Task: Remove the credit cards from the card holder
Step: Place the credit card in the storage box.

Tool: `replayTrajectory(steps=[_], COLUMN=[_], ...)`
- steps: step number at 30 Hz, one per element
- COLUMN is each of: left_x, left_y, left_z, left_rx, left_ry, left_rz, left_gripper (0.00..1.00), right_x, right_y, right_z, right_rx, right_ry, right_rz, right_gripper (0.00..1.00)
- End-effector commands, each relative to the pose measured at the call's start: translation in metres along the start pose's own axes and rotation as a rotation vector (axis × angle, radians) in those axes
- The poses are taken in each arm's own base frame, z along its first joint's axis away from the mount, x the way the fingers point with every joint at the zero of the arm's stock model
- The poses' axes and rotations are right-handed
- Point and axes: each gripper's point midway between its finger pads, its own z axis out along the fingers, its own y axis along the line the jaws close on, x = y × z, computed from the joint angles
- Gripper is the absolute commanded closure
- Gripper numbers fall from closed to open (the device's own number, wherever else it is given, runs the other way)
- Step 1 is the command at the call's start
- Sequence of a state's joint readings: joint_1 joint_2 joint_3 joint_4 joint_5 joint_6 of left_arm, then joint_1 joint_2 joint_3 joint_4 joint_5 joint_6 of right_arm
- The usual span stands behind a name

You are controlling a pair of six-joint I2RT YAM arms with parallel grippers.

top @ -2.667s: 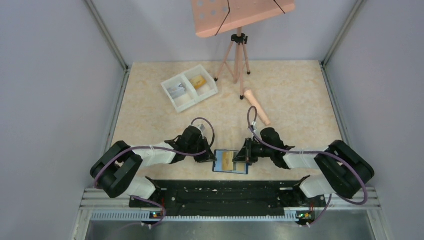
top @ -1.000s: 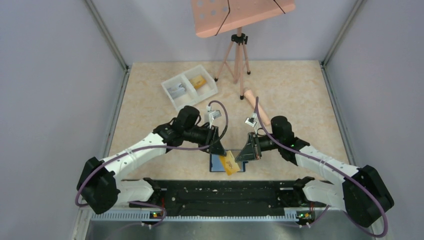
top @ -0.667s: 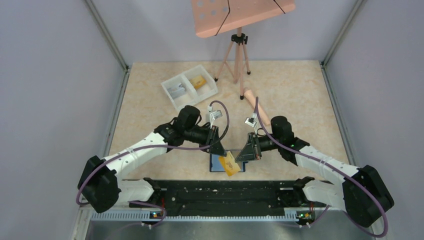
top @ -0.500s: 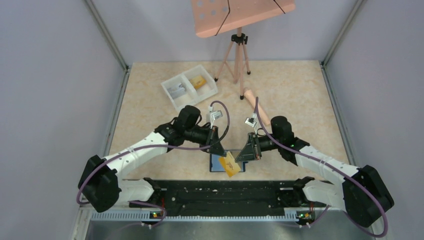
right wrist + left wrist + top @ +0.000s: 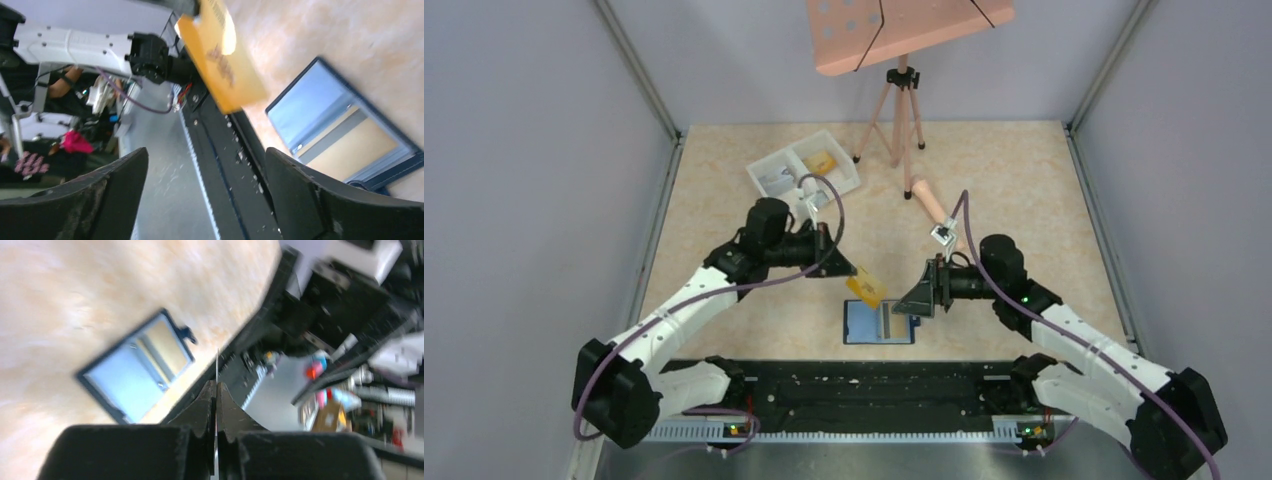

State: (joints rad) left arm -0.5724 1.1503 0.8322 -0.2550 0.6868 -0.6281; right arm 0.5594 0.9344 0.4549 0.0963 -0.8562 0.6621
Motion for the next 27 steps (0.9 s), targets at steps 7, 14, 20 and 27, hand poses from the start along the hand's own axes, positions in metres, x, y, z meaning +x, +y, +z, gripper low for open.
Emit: replayTrajectory(steps=[7,14,20,27], left_x=[-0.132,-0.190,-0.234,-0.269], left_y=[0.100,0.121,0.133,0.153], left_z=[-0.119,-0.166,-0.157,-0.123], left_rx=[-0.561,-0.722,-0.783,-0.742], left_ry=[-0.817,-1.149,-1.176,-1.161], left_rz=[-0.193,-0.293,-0.350,-0.398], left_gripper=[1.00,1.00,1.00,1.00], right_x=[-0.045,-0.046,-0.048,-0.051], right_y=[0.008,0.002,-0.002,-0.007], right_z=[-0.021,-0.022,-0.021,-0.019], right_rx=[0.154,0.179,0.204,0.230], right_ry=[-0.254,-0.269,-0.246,-0.228], right_rz=[-0.085,-0.092,-0.110,-0.123], right_gripper=[0.01,0.01,0.01,0.01])
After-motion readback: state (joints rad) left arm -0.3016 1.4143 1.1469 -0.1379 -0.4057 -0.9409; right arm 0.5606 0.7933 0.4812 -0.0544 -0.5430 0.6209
